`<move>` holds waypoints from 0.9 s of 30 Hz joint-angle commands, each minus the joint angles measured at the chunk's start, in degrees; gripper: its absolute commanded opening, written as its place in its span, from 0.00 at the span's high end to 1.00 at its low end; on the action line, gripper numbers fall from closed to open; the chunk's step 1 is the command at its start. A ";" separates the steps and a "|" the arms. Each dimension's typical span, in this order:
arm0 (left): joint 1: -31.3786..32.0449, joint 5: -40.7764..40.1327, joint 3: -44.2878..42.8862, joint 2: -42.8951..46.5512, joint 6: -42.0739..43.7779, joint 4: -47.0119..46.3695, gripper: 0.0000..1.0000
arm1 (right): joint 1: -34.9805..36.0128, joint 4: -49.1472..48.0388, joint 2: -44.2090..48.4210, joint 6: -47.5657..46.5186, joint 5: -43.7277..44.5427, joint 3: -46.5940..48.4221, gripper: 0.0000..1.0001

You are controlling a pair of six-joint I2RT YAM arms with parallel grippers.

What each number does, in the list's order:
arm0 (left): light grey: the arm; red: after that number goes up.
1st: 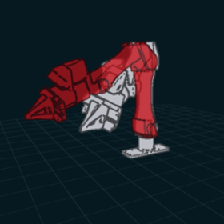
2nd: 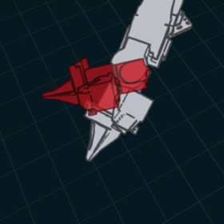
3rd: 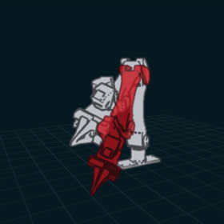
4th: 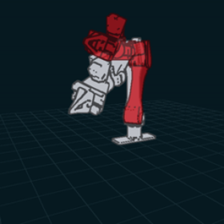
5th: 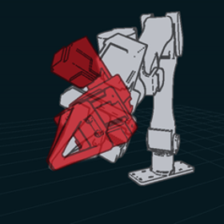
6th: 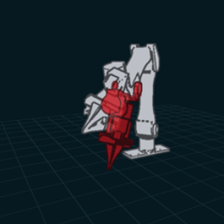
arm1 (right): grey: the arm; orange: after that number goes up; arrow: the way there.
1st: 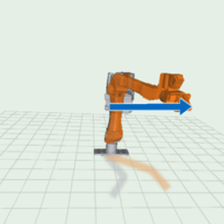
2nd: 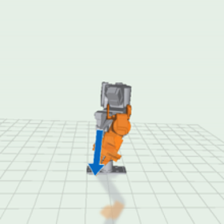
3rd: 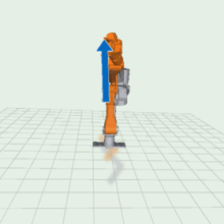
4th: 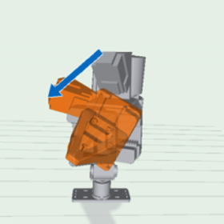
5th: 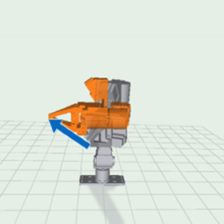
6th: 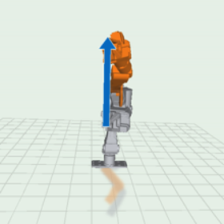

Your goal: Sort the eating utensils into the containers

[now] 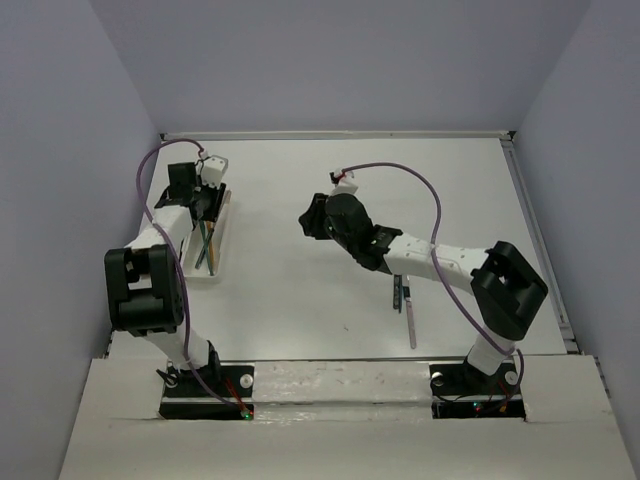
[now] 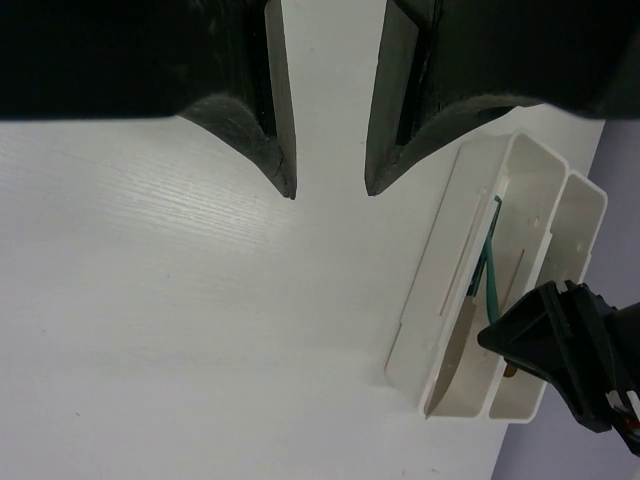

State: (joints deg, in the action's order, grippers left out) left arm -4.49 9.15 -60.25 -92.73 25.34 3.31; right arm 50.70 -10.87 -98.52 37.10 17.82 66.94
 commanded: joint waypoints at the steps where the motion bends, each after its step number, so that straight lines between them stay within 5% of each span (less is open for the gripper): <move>1: 0.80 0.17 -2.15 -1.31 -0.65 -1.82 0.51 | 0.19 -2.40 2.89 -1.59 2.04 -1.54 0.60; 12: 1.42 1.58 -3.91 -3.68 -1.08 -0.68 0.56 | -0.86 -2.31 3.77 -1.42 2.39 -3.83 0.61; 21: 1.50 1.66 -4.35 -6.15 -1.96 -0.41 0.71 | -0.86 -2.40 4.83 -1.42 3.44 -5.50 0.61; 27: 1.42 1.75 -3.82 -5.54 -2.75 -0.15 0.93 | -1.39 -2.40 5.09 -1.42 3.62 -6.03 0.61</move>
State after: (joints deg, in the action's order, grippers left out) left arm -3.31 10.46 -62.50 -99.59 23.49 3.18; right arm 49.78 -10.83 -95.92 36.58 19.35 61.58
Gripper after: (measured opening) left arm 0.125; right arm 0.393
